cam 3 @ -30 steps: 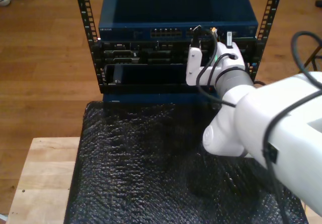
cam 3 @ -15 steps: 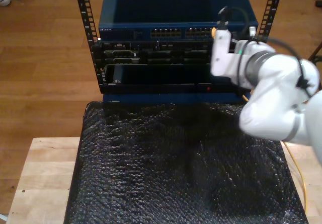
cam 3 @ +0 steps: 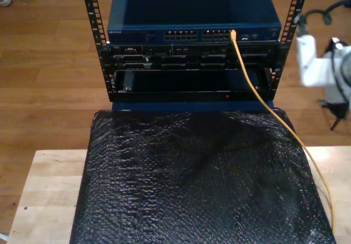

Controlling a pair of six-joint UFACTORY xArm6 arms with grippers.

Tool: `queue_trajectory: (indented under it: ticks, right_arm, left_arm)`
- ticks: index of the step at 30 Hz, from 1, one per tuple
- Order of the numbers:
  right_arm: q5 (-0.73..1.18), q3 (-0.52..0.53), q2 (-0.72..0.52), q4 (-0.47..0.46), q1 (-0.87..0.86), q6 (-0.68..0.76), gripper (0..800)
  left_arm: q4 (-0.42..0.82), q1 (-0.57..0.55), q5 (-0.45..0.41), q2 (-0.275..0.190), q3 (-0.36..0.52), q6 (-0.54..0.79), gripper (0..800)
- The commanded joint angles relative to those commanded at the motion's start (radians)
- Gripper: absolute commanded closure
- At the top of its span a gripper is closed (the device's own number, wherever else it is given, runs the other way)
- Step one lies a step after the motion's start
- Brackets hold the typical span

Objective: Grab the cable and plug it in

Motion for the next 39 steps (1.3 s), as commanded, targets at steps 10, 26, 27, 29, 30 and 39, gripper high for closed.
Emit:
queue_trajectory:
  ticks: [10,26,27,29,30,39]
  right_arm:
    - [0.376,0.014,-0.072,0.011,-0.241,-0.356,2]
    - [0.755,0.081,-0.219,0.002,-0.684,-0.697,2]
    - [0.776,0.089,-0.233,0.002,-0.713,-0.726,2]
    - [0.813,0.104,-0.259,0.002,-0.773,-0.783,2]
    - [0.827,0.112,-0.273,0.000,-0.804,-0.809,2]
    - [0.847,0.250,-0.377,-0.025,-1.083,-1.062,2]
  left_arm:
    - [0.000,0.000,0.000,0.000,0.000,0.000,0]
    - [0.000,0.000,0.000,0.000,0.000,0.000,0]
    - [0.000,0.000,0.000,0.000,0.000,0.000,0]
    - [0.000,0.000,0.000,0.000,0.000,0.000,0]
    - [0.000,0.000,0.000,0.000,0.000,0.000,0]
    - [0.000,0.000,0.000,0.000,0.000,0.000,0]
